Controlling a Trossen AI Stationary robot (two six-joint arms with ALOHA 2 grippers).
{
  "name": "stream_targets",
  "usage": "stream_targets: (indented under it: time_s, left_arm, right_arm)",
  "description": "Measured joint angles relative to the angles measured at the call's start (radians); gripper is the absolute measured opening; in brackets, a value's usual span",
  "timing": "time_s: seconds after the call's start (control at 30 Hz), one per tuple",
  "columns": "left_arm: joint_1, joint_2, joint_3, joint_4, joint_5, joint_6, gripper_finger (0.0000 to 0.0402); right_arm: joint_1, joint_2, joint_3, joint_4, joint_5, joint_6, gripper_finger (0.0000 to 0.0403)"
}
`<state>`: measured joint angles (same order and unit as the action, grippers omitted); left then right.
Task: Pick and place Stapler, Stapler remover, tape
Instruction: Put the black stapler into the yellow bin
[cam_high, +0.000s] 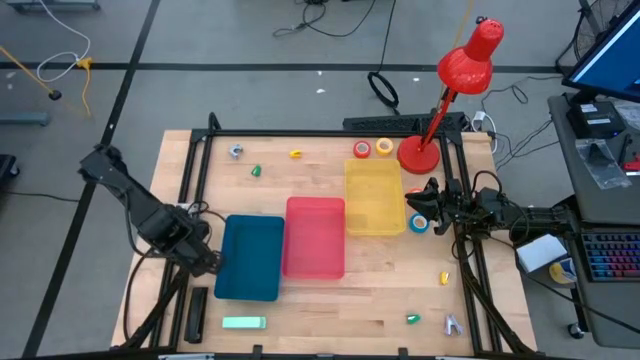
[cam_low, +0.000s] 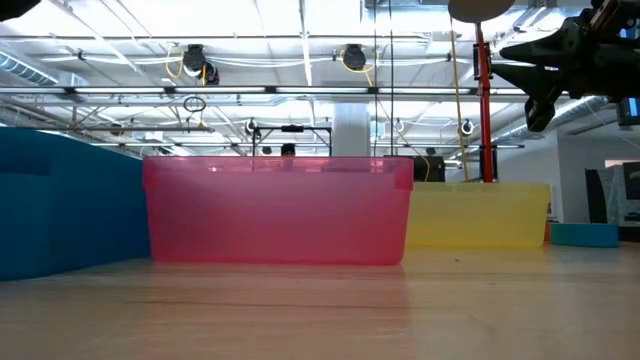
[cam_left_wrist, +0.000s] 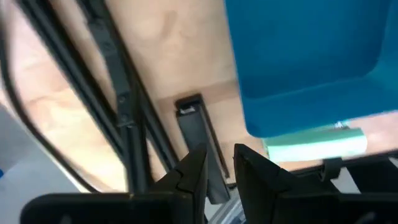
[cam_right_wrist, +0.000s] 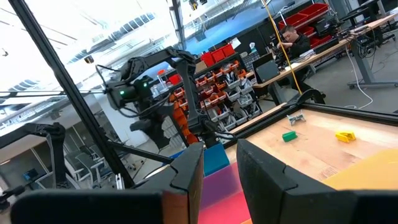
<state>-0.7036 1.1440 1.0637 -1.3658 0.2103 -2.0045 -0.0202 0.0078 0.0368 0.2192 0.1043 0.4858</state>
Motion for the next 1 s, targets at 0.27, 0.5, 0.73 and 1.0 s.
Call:
stream_targets:
  time_s: [0.27,0.5,0.73,1.0]
  left_arm:
    - [-0.067,0.079,0.0,0.104,0.09,-0.091,0.0081]
    - [-0.141,0.156,0.0,0.16,0.213,-0.169,0.0081]
    - [-0.18,0.225,0.0,0.234,0.202,-0.235,0.0089]
    - [-0.207,0.296,-0.001,0.279,0.213,-0.256,0.0183]
  right_arm:
    - [0.0,0.0,0.0,0.0,0.0,0.0,0.0089]
    - [0.0,0.0,0.0,0.0,0.0,0.0,0.0089]
    - [0.0,0.0,0.0,0.0,0.0,0.0,0.0089]
    - [0.0,0.0,0.0,0.0,0.0,0.0,0.0089]
